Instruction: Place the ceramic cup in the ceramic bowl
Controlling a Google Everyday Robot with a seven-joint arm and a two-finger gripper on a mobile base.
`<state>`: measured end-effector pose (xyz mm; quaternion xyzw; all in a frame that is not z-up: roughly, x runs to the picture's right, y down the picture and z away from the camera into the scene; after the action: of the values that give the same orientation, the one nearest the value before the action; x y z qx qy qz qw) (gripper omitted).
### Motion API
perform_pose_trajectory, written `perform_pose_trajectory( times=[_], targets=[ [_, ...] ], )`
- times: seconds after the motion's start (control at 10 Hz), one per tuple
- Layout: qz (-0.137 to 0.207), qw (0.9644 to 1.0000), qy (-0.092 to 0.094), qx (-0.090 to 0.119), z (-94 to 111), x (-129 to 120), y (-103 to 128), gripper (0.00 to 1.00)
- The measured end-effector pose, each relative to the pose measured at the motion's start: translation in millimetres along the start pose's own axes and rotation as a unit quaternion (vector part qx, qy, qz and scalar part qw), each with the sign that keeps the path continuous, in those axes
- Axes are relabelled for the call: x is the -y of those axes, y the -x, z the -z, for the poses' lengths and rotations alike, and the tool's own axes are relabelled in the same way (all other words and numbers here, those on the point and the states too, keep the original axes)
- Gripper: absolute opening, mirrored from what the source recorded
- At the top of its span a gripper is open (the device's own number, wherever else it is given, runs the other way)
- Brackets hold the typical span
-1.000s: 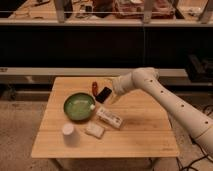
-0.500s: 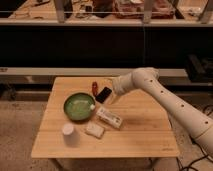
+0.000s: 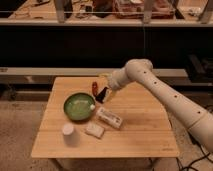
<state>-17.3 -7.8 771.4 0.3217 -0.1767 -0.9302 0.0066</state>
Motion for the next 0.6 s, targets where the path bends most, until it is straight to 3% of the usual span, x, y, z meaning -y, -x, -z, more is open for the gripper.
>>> perform_pose_trajectory(
  times=[0.1,0.3,0.6],
  targets=[
    [-0.020,0.9995,-0.025,-0.007,-5,7,-16,0.80],
    [-0.044,0.9973,-0.053,-0.024,-11,22,-37,0.80],
    [-0.057,0.9948,-0.067,-0.050,-17,58,-52,0.80]
  ],
)
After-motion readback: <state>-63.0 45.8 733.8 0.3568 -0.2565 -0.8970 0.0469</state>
